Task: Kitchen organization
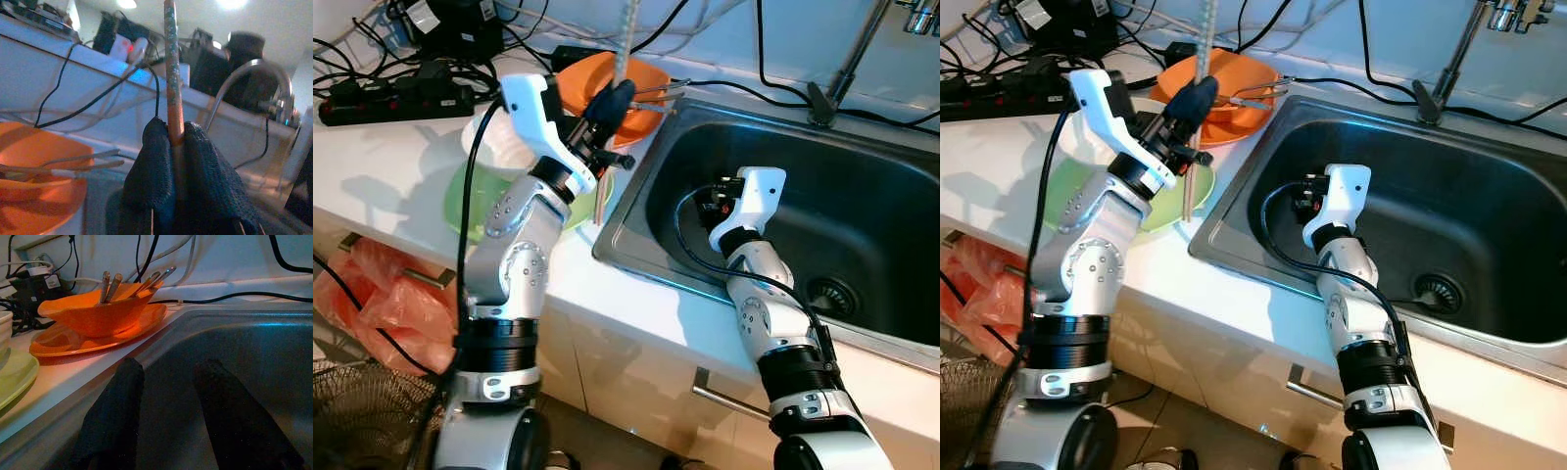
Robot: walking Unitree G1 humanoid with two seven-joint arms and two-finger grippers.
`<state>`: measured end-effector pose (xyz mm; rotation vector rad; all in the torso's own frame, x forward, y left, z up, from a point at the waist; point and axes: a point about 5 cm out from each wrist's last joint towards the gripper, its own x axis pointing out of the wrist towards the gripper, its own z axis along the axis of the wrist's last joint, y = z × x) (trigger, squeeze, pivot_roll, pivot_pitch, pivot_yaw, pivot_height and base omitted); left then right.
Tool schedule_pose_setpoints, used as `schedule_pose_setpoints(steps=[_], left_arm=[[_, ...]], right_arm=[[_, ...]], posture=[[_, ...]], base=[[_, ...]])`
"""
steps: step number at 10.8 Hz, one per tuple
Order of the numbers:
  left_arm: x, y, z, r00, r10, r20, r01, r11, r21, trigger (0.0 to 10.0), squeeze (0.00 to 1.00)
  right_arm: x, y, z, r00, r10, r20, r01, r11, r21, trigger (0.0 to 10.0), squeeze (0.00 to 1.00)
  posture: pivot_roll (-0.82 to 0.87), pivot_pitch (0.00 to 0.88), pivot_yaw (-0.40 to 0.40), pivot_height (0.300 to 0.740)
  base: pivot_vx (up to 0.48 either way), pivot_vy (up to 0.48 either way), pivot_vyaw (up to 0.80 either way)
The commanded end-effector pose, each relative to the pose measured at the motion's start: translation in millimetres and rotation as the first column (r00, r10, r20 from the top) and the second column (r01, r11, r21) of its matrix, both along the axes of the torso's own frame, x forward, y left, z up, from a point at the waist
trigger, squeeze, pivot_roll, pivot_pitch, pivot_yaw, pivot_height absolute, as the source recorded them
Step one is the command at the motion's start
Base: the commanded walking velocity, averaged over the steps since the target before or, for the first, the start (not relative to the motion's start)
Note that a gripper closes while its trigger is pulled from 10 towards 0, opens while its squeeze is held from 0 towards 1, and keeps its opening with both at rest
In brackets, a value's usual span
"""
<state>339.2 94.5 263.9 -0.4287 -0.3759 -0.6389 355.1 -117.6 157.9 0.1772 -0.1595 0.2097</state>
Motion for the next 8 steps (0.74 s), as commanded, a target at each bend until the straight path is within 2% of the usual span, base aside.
schedule_pose_setpoints(steps=[1, 2, 3, 4, 6, 8], left_arm=[[0.4, -1.4, 3, 1.0, -0.001, 0.002, 0.001, 0.998, -0.056, 10.0, 0.0], [4.4, -0.3, -3, 0.998, 0.007, -0.069, -0.024, 0.969, -0.245, 10.0, 0.0], [5.7, -0.8, -7, 0.995, 0.006, -0.102, -0.037, 0.951, -0.308, 10.0, 0.0], [6.9, -6.0, -13, 0.99, -0.004, -0.143, -0.046, 0.936, -0.349, 10.0, 0.0], [6.4, -18.2, -17, 0.984, -0.058, -0.166, -0.002, 0.94, -0.342, 10.0, 0.0], [5.7, -19.7, -18, 0.976, -0.116, -0.183, 0.032, 0.913, -0.407, 10.0, 0.0]], right_arm=[[-4.0, -6.3, -15, 0.998, -0.018, -0.06, 0.018, 1.0, 0.009, 10.0, 0.0], [-3.6, -7.6, -14, 0.998, -0.024, -0.053, 0.025, 1.0, 0.016, 10.0, 0.0], [-3.5, -7.8, -13, 0.998, -0.025, -0.05, 0.026, 0.999, 0.018, 10.0, 0.0], [-3.3, -8.1, -13, 0.999, -0.026, -0.048, 0.027, 0.999, 0.019, 10.0, 0.0], [-2.2, -9.9, -11, 0.999, -0.032, -0.042, 0.033, 0.999, 0.021, 10.0, 0.0], [-2.2, -9.5, -10, 0.999, -0.036, -0.037, 0.037, 0.999, 0.026, 10.0, 0.0]], posture=[[0.06, 0.084, -0.009, 0.74], [0.06, 0.085, -0.011, 0.74], [0.05, 0.085, -0.011, 0.74], [0.05, 0.085, -0.013, 0.74], [0.05, 0.086, -0.01, 0.74], [0.05, 0.088, -0.005, 0.74]], base=[[0.0, 0.0, 0.0], [0.0, 0.0, 0.0], [0.0, 0.0, 0.0], [0.0, 0.0, 0.0], [0.0, 0.0, 0.0], [0.0, 0.0, 0.0]])
